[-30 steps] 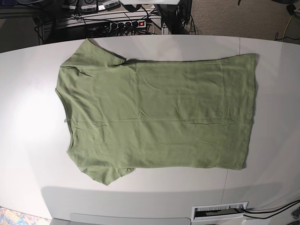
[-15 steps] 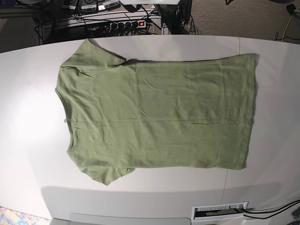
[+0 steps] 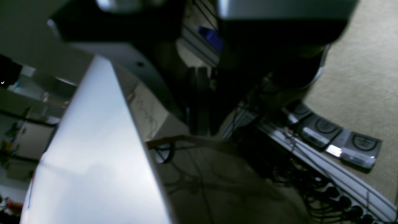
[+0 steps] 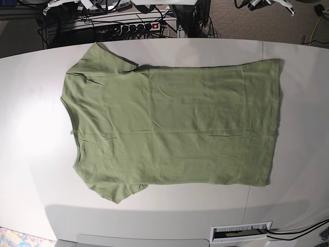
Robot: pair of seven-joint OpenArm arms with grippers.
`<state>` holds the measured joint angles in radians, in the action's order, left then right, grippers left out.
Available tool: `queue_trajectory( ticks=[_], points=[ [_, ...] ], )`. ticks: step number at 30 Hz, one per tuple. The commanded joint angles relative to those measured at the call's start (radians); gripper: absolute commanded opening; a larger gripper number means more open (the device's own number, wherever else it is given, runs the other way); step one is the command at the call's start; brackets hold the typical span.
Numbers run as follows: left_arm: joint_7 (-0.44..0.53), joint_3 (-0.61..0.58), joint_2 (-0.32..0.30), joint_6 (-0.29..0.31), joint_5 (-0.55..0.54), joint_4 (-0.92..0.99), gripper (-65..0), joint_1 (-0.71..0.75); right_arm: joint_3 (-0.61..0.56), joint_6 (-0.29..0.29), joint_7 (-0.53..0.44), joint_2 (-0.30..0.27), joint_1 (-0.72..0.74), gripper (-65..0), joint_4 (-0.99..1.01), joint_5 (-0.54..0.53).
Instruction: Fold the T-shirt properly
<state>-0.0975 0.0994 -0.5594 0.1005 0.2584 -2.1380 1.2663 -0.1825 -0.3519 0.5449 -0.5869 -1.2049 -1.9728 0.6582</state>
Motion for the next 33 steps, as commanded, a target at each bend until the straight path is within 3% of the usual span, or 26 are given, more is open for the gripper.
queue_trajectory(
  ticks=[1, 7, 10, 16, 22, 29, 33],
  points=[
    [0.001, 0.001, -0.021, -0.004, 0.000, -0.035, -65.0, 0.020, 0.003, -0.021, -0.001, -0.006, -0.017, -65.0, -0.023, 0.024],
    [-0.048, 0.001, -0.073, -0.006, 0.062, -0.134, -65.0, 0.018, 0.003, -0.058, 0.031, -0.006, -0.017, -65.0, -0.038, 0.097],
    [-0.044, 0.001, -0.092, -0.043, 0.090, -0.160, -65.0, 0.006, 0.003, -0.083, 0.033, -0.006, -0.017, -65.0, -0.038, 0.129],
    [-0.044, 0.001, -0.125, -0.056, 0.134, -0.164, -65.0, -0.102, 0.003, -0.104, 0.052, -0.006, -0.016, -65.0, -0.098, 0.191],
    [-0.017, 0.001, -0.158, -0.047, 0.096, -0.132, -65.0, -0.243, 0.003, -0.092, 0.067, -0.006, 0.000, -65.0, -0.175, 0.300],
    [-0.006, 0.001, -0.251, 0.023, 0.080, 0.016, -65.0, -0.323, 0.003, -0.001, 0.098, -0.006, 0.037, -65.0, -0.182, 0.341],
    [0.040, 0.001, -0.261, 0.043, 0.079, 0.096, -58.8, -0.357, 0.003, 0.001, 0.115, -0.006, 0.048, -65.0, -0.183, 0.364]
  ],
)
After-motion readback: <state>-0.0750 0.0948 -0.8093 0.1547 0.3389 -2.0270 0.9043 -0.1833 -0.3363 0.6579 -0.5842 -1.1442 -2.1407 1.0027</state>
